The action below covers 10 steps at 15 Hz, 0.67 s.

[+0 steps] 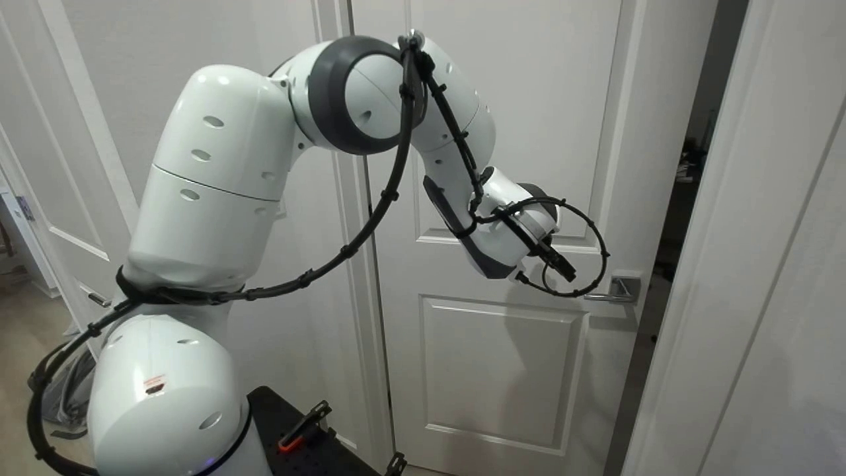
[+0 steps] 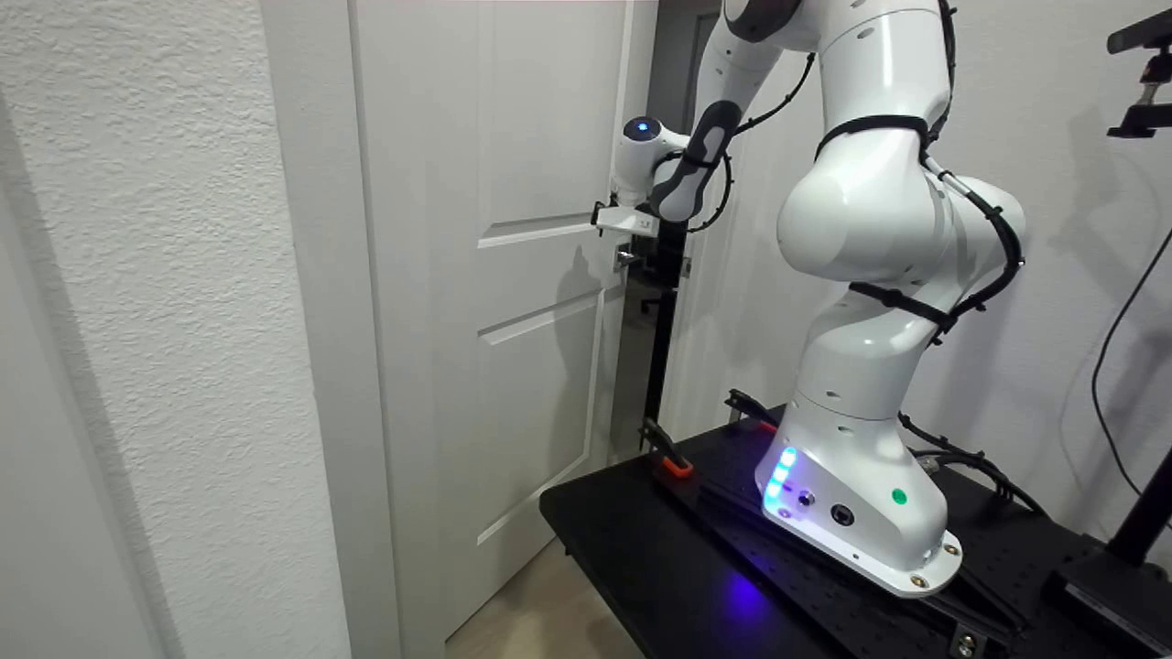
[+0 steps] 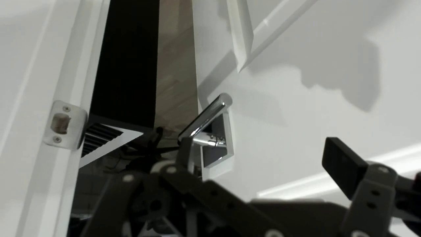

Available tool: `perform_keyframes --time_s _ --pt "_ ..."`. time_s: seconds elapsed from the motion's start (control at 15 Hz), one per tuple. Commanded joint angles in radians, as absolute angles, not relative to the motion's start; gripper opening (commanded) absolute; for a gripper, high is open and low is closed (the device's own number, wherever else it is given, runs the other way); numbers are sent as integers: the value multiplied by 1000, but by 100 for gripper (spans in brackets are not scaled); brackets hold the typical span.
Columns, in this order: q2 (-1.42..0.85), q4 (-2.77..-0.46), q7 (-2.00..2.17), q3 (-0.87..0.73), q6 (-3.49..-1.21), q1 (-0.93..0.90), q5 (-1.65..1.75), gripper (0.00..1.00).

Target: Close the door and turn off the light

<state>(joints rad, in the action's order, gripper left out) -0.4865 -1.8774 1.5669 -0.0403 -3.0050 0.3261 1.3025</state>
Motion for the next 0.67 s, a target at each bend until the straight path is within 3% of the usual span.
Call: perform_keyframes --time_s 0.0,0.6 --pt "-545 -1764 1689 -81 -2943 289 1325 100" --pt "-758 -1572 1738 -105 -2915 310 1287 100"
